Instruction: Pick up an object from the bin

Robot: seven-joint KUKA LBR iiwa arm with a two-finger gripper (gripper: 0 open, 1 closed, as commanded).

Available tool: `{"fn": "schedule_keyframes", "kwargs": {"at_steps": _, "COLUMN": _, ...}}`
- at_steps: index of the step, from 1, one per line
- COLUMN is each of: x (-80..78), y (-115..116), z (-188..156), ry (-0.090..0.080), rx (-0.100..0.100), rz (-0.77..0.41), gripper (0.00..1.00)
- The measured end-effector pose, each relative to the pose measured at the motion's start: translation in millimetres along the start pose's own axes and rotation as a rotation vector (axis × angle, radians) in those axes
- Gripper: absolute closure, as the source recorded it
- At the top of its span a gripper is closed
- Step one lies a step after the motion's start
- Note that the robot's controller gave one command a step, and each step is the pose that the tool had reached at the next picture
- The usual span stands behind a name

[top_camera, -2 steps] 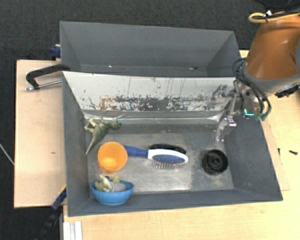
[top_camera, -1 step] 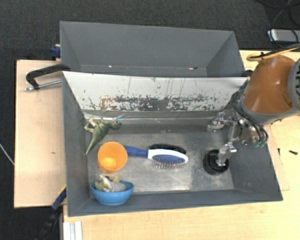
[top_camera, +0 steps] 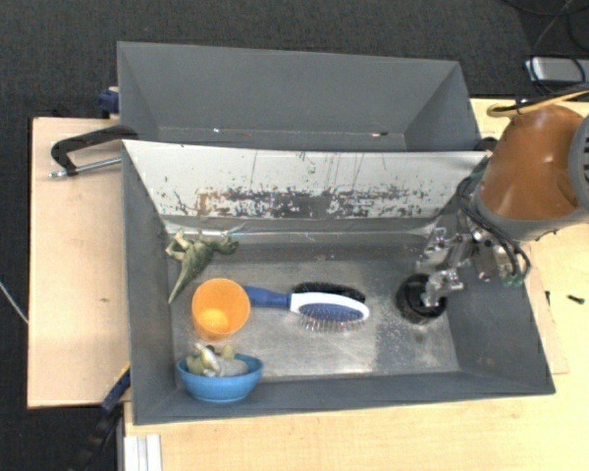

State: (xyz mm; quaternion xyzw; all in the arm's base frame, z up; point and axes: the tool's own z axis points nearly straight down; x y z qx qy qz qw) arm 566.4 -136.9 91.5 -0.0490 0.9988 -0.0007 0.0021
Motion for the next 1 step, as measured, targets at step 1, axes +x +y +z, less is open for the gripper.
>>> {"fn": "schedule_keyframes", "kwargs": {"at_steps": 1, "x": 5.6, "y": 16.2, "z": -116.8, "ry": -0.011, "rx": 0.002, "rz": 0.016, "gripper": 1.00}}
